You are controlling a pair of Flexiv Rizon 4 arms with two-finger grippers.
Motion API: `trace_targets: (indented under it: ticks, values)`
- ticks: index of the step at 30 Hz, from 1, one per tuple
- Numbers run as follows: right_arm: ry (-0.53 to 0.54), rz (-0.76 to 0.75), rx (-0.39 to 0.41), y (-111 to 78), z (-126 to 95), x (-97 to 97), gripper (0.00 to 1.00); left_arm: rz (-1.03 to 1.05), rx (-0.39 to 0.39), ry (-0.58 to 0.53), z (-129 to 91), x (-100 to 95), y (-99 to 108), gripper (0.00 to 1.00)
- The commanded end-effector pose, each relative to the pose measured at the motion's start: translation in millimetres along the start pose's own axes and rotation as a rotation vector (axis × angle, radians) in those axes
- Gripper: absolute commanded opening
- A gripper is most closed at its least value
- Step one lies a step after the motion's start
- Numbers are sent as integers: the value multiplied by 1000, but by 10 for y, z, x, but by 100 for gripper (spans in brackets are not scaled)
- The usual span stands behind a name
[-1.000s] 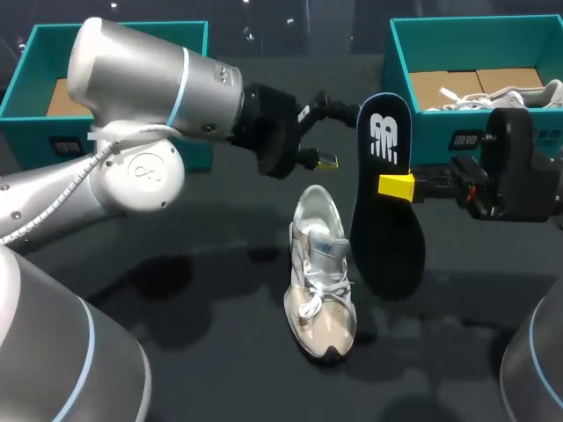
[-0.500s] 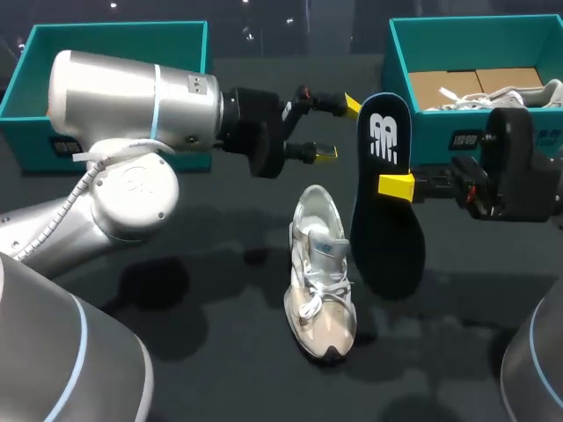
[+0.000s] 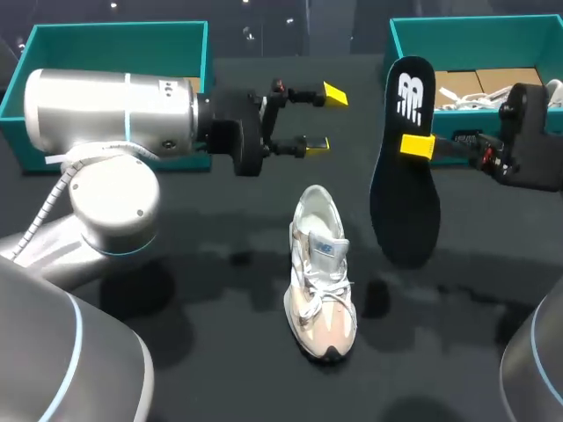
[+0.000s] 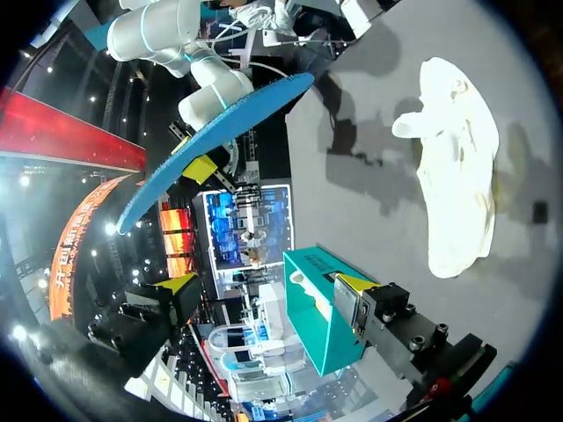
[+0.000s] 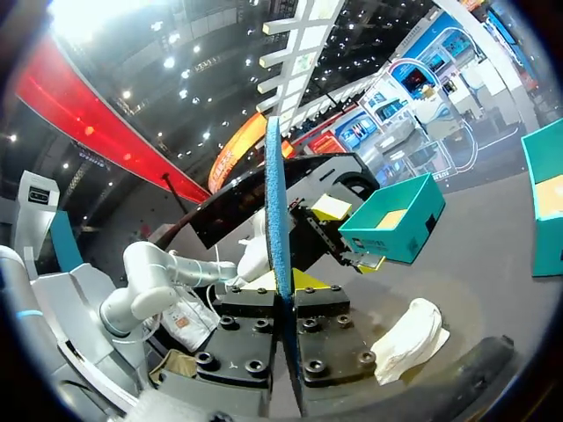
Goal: Take the shoe out of the shoebox, open the shoe tongue, remove and reinsert the insole, then place the shoe into the shoebox
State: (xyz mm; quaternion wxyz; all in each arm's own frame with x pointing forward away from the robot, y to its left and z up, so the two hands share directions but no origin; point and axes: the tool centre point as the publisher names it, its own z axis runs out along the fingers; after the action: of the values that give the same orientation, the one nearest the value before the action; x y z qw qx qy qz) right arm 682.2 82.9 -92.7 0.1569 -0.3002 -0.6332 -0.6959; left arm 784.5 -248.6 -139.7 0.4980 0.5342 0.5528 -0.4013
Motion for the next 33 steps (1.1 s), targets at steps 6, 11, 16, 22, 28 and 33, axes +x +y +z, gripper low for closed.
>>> trace_targets:
  ticks: [6, 11, 16, 22, 28, 33]
  values:
    - [12, 1, 3, 3, 116, -154, 0, 3, 0, -11, -20, 21, -9, 100]
    - [18, 186, 64, 225, 127, -497, 0, 3, 0, -11, -20, 21, -9, 100]
    - [34, 352, 109, 330, 149, -783, 0, 3, 0, -11, -20, 21, -9, 100]
    - [34, 352, 109, 330, 149, -783, 0, 3, 0, -11, -20, 21, -9, 100]
    - [-13, 408, 110, 388, 126, -896, 0, -2, 12, -27, -9, 30, 36, 100]
    - [-66, 551, 130, 470, 133, -1114, 0, -1, 30, -22, 22, -18, 86, 100]
